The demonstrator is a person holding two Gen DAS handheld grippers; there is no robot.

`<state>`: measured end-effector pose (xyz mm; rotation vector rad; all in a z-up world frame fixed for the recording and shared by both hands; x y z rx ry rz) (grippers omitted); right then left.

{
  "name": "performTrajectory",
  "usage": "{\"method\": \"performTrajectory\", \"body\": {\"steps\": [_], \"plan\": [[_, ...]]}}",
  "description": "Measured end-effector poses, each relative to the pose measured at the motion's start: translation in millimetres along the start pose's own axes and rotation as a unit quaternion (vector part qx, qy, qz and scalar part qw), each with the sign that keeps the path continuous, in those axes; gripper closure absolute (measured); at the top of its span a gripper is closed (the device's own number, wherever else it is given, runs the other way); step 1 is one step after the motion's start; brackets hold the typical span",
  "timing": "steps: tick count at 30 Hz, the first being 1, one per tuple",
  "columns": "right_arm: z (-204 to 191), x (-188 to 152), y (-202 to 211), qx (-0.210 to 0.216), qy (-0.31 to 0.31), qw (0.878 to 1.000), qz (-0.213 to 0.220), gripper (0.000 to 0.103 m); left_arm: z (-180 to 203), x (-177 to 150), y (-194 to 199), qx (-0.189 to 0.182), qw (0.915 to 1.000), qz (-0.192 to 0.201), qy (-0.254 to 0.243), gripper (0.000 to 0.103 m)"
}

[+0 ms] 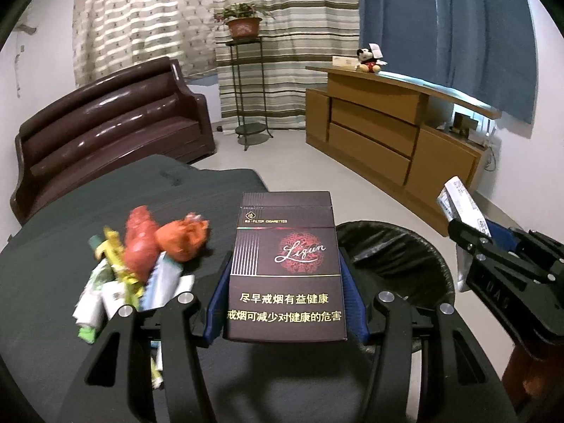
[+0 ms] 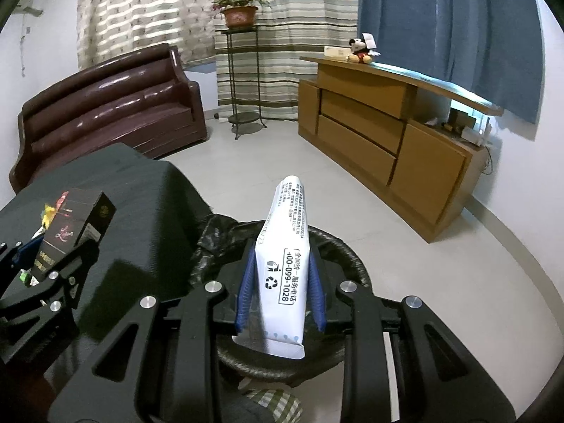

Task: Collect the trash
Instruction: 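Carry the white tube over the bin and open the right tool to drop it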

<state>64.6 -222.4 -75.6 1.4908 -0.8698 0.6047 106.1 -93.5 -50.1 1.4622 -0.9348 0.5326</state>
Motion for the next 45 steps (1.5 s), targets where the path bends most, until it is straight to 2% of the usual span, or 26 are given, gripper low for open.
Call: {"method": "performTrajectory", "body": {"steps": [14, 32, 39, 41, 45], "plan": [[39.5, 1.4, -25.9, -0.006, -0.027, 1.000, -0.008, 0.076, 45.0, 9.7, -26.5, -0.006, 0.9995, -0.016, -0.027, 0.048], [55.1, -2.2, -44.9, -0.007, -0.041, 0.999, -0.022, 0.075, 58.3, 11.3, -43.9, -0.002, 0.9983, -0.039, -0.043, 0.048], [55.9, -2.6, -44.6, -0.008, -0.048, 0.999, -0.022, 0.074, 59.4, 11.6, -42.8, -0.004, 0.9984, -0.035, -0.044, 0.037], [57.0, -2.6, -44.3, -0.006, -0.051, 0.998, -0.022, 0.065, 59.4, 12.0, -42.5, -0.006, 0.9984, -0.034, -0.044, 0.032], [58.7, -2.5, -43.7, -0.009, -0.052, 0.998, -0.020, 0.064, 58.0, 12.1, -43.0, -0.008, 0.9985, -0.036, -0.042, 0.030]]}}
Point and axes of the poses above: each gripper's, at about its wrist camera, not at the fingertips, and y roughly against the way its jaws point, z to its right, x to its top, the point moved 7 cm from there along -y, roughly the way its jaws point, and after that the axes turned 9 degrees about x, right-handed, at the moved point
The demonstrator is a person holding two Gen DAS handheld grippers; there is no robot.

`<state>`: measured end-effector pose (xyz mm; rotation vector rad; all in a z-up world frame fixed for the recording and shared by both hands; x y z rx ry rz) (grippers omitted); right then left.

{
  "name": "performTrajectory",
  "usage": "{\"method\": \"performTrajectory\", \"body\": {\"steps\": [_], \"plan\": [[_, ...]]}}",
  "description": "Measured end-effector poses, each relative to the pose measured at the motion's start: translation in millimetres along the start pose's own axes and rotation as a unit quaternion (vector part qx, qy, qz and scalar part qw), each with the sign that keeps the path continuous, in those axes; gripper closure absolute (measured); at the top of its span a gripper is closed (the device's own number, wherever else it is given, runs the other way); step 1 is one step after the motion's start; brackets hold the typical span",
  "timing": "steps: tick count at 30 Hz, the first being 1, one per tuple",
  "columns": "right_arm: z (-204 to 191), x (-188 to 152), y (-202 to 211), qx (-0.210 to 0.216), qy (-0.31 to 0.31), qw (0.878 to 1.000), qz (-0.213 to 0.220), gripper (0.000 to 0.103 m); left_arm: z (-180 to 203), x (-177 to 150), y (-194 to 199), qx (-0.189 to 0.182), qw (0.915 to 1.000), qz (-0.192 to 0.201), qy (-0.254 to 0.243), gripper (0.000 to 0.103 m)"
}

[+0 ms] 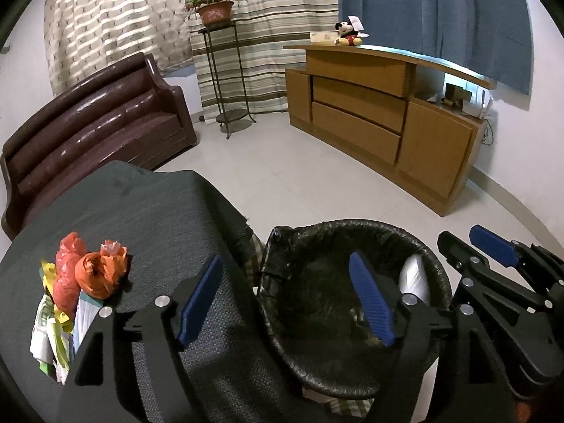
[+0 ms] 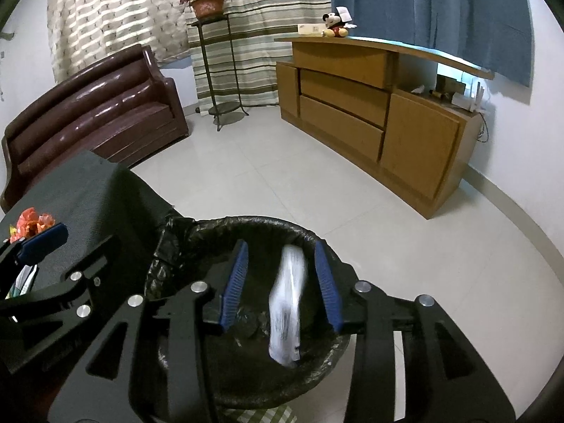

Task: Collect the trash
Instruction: 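Carry the white tube over the bin and open the right tool to drop it, then lower the cigarette box over the bin and open the left tool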

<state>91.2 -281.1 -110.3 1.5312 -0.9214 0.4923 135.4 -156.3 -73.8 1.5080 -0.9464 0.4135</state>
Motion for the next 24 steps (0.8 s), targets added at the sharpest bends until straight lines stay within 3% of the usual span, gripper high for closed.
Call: {"method": "performTrajectory", "body": {"steps": [16, 24], "plan": [[-0.2, -4.0, 4.3, -0.009, -0.010, 1.000, -0.004, 0.063, -13.2, 3.3, 8.2, 0.009, 0.9999, 0.008, 0.011, 0.029], [-31.8, -6.8, 11.7, 0.008, 0.009, 1.000, -0.007, 0.063, -52.7, -4.3, 26.2, 0.028, 0.9990, 0.006, 0.035, 0.029]]}}
Point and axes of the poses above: each gripper's, at about its wrist camera, not at the fingertips, and y roughly against the way its jaws point, z to its right, x to its top, the point moved 7 cm from there along -y, roughly the way its jaws point, and after that the axes turned 9 degrees about x, right-handed, at the moved point
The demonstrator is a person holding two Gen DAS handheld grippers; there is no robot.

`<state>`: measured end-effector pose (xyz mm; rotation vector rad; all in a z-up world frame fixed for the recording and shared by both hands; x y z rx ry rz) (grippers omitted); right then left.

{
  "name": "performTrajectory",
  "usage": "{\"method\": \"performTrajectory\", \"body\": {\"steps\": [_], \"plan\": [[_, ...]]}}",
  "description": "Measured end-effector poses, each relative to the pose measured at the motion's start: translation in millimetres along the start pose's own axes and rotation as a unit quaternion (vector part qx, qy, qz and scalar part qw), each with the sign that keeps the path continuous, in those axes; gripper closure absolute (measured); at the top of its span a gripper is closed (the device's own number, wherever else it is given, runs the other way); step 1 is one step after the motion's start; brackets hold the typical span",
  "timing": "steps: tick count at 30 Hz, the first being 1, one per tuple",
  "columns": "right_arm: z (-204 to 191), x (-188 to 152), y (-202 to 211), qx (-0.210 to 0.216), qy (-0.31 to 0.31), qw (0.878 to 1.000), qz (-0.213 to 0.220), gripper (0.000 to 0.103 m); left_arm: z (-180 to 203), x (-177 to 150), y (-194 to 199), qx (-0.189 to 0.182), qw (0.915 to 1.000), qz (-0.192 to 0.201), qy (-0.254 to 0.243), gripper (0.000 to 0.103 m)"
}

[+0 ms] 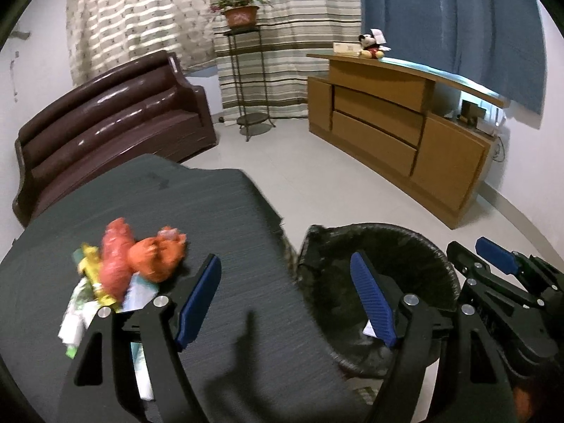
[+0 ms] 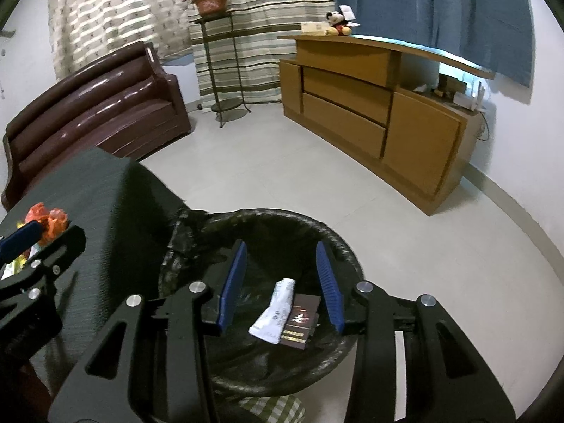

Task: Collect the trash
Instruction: 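Lower the cigarette box over the bin and open the left tool, then grasp the green-printed paper wrapper with the left tool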

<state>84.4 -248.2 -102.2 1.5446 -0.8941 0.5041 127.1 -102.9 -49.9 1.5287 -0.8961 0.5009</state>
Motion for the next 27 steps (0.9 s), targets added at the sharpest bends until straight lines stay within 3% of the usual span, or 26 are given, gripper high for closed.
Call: {"method": "performTrajectory", "body": {"steps": [11, 27], "plan": [[-75.8, -7.7, 7.0, 0.046, 0.053, 0.997, -0.009, 0.062, -85.1, -22.3, 16.3, 0.056, 0.9977, -0.010, 0.038, 0.029], [-170.4, -22.8, 10.6, 0.094, 0.110, 0.989, -0.026, 0.062, -200.4, -73.3, 18.7, 0.124, 0.9860, -0.044, 0.103, 0.029]]}}
Point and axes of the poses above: each gripper's, at about its wrist camera, not at the fingertips, and y roughly against the way its jaws point, z to its right, x to its top, the point moved 7 cm from there along -y, roughly the way its jaws point, and after that the axes turned 9 degrees about x, right-handed, at the moved point
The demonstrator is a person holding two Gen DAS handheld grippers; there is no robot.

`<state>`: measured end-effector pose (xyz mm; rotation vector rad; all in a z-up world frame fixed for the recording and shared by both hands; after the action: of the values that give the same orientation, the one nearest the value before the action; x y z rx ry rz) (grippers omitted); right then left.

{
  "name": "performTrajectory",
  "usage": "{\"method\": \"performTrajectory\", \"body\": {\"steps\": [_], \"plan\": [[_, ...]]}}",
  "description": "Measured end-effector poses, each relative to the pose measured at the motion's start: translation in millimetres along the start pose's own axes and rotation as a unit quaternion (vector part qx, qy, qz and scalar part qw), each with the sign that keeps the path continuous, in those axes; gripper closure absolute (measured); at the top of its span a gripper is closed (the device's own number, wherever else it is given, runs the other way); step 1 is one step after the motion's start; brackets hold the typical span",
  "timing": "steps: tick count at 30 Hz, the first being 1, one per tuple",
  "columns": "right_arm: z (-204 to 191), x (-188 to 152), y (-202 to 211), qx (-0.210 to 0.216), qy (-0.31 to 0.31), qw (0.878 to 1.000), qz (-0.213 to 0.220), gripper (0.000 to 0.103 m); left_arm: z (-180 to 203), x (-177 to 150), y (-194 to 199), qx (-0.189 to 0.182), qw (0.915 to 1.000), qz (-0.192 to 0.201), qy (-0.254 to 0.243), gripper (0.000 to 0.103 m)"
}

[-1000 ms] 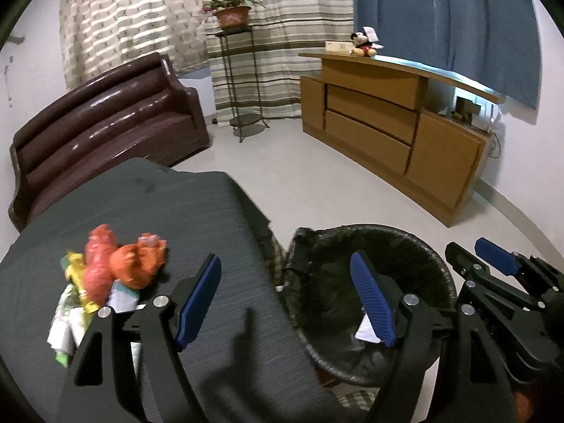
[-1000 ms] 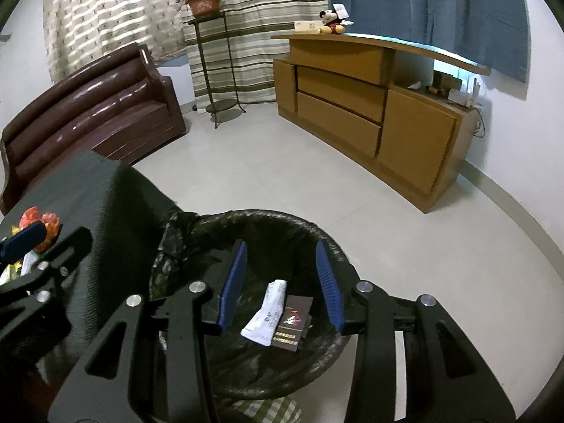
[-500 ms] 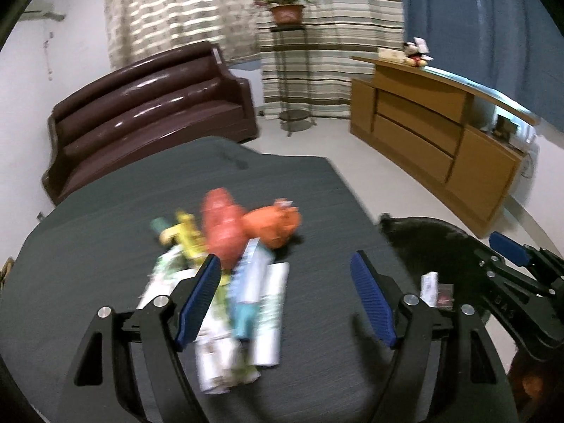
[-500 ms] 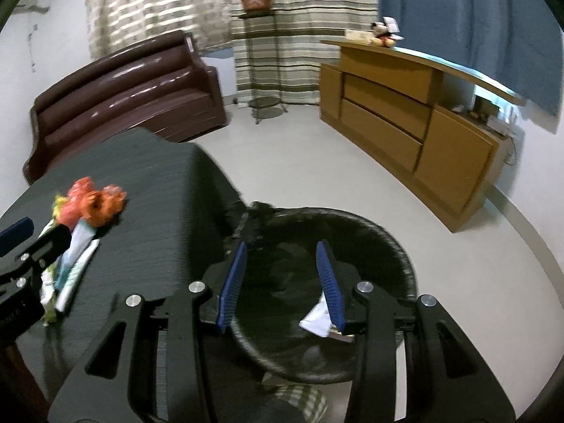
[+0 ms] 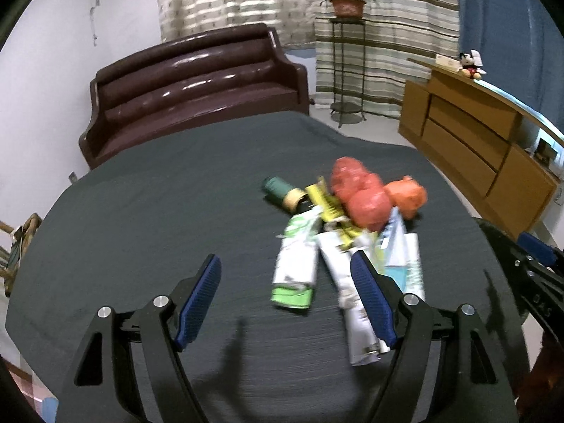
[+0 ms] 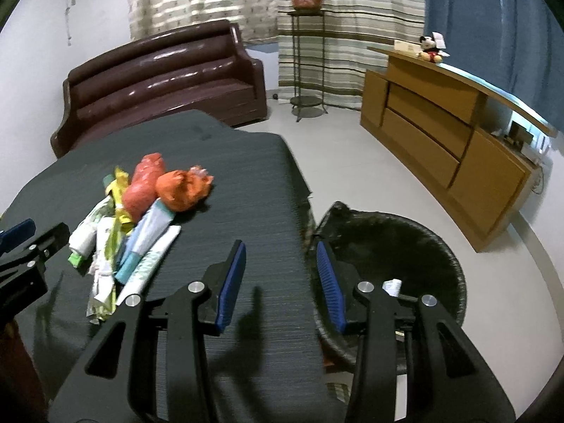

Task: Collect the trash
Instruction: 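Grasp the green-printed paper wrapper with the left tool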

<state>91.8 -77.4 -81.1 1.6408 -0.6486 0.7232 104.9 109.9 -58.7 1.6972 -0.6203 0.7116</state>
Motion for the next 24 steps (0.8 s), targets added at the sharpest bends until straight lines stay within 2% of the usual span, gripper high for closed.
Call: {"method": "performTrajectory", "body": {"steps": [8, 19, 24], "plan": [[-21.5, -0.4, -10.1, 0.012, 0.009, 1.000, -0.010, 0.062, -6.8, -4.7, -18.3, -0.001, 0.9999, -0.017, -0.003, 0.029], [-37.0, 1.9, -28.7, 0.019, 0.014, 0.999, -0.026, 0.061, -3.5, -2.1, -42.9, -0.025, 0.9986, -0.047, -0.007, 0.029], [-38.2, 2.1, -32.1, 0.020, 0.014, 0.999, -0.031, 0.061, -4.5, -6.5, -47.3, -0.051, 0.9970, -0.058, -0.007, 0.041]]}}
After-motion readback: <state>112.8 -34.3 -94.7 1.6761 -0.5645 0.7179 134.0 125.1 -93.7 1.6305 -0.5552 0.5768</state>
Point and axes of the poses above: each gripper's, at about its wrist camera, not at the fingertips, and y roughly against the way its jaws point, z to its right, x to its top, the point moved 7 cm from there along -y, roughly the way its jaws point, and after that the axes turned 9 degrees about x, right-handed, at the moved point
